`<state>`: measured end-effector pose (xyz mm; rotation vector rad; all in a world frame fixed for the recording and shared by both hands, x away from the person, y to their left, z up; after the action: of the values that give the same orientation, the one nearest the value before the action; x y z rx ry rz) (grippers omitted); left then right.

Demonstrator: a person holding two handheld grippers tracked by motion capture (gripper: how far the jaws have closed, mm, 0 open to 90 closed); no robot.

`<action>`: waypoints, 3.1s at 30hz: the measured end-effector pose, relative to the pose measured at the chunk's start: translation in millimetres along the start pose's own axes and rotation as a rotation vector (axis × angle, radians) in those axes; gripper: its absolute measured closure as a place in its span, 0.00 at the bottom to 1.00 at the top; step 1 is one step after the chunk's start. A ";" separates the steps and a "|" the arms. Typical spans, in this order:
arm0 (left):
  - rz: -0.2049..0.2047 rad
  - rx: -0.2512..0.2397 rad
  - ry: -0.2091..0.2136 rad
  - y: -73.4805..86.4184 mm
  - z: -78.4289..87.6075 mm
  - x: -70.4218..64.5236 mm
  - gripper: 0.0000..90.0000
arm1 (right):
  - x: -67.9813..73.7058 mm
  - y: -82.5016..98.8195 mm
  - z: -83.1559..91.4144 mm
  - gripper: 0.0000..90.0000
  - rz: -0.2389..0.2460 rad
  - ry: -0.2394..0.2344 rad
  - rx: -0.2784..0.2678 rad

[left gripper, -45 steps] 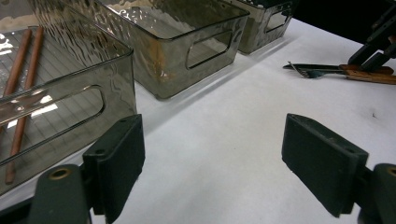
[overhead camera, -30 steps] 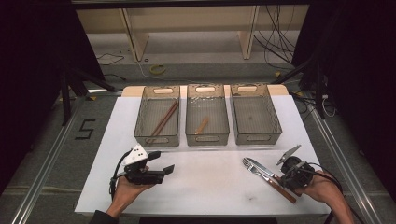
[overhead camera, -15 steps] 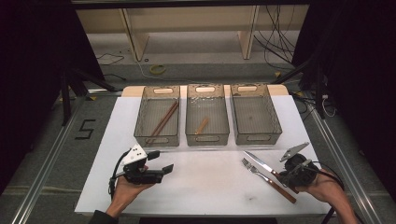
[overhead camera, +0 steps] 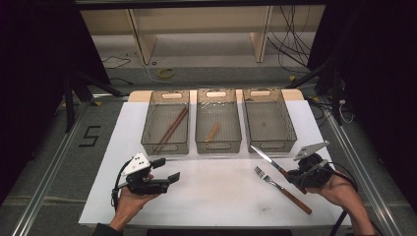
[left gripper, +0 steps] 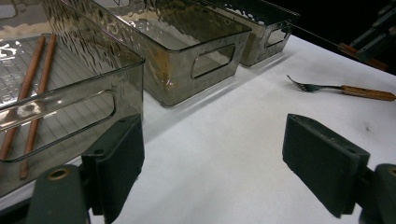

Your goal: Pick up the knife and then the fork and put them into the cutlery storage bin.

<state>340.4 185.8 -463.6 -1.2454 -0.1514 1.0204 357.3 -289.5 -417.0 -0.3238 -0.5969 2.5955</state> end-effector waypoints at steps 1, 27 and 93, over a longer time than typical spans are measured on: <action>0.000 -0.003 0.000 0.1 0.3 0.1 0.22 | -0.7 -2.6 -0.6 0.86 0.000 0.000 -0.004; -0.006 -0.031 0.014 3.3 9.9 -0.1 0.21 | -63.3 -64.6 0.1 0.86 -0.122 0.108 -0.143; -0.015 -0.015 0.007 5.3 8.9 3.5 0.22 | -115.7 -106.2 -60.1 0.71 -0.342 0.138 -0.074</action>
<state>334.2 194.3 -466.2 -1.2599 -0.1633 1.0039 517.1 -238.3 -406.5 -0.3850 -0.6387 2.2090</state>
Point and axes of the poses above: each handheld gripper's, and its own axes: z roughly backward along the jaws, y roughly out of its underside, x roughly to its left, the point moved 1 cm from there along -z, roughly forward along the jaws, and after that the axes turned 15 degrees about z, right-handed, at the moved point
